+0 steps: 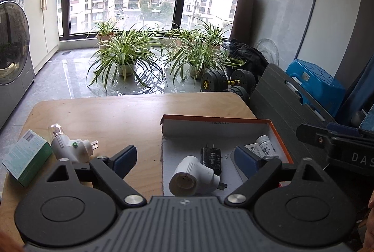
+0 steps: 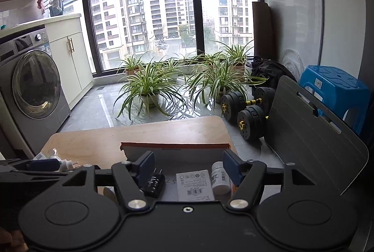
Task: Organize rigid objects
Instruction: 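Move left tool to the teal box while right tool moves to the glass-bulb plug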
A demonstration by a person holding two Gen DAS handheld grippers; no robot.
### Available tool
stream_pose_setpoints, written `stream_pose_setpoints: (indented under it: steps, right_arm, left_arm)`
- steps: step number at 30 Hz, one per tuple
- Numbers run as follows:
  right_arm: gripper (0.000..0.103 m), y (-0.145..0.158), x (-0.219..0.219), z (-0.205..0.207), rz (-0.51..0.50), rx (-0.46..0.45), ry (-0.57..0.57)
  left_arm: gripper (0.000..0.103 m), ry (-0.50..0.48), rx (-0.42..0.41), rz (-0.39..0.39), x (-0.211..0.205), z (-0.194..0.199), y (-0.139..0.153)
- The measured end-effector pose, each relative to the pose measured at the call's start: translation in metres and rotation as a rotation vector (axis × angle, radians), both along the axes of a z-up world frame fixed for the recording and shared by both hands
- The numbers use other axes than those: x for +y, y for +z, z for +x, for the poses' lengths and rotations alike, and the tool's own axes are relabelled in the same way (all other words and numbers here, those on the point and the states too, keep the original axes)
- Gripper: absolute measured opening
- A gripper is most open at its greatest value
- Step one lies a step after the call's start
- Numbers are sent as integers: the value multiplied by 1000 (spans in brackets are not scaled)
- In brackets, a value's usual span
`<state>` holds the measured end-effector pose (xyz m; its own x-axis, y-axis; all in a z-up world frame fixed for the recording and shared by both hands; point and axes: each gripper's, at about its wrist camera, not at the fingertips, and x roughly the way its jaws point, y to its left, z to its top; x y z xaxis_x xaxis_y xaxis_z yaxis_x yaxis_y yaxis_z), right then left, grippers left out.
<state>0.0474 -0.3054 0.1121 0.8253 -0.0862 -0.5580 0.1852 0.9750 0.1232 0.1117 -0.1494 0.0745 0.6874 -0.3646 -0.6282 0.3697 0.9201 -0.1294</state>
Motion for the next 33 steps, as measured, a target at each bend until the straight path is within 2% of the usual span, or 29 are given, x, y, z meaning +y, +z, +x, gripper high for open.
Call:
stream_pose_setpoints:
  steps: [19, 33]
  right_arm:
    - [79, -1, 68, -4, -17, 24, 124]
    - [79, -12, 109, 1, -29, 56, 197]
  left_arm:
    - [95, 108, -8, 9, 50, -11, 2]
    - [96, 166, 10, 0, 84, -15, -9]
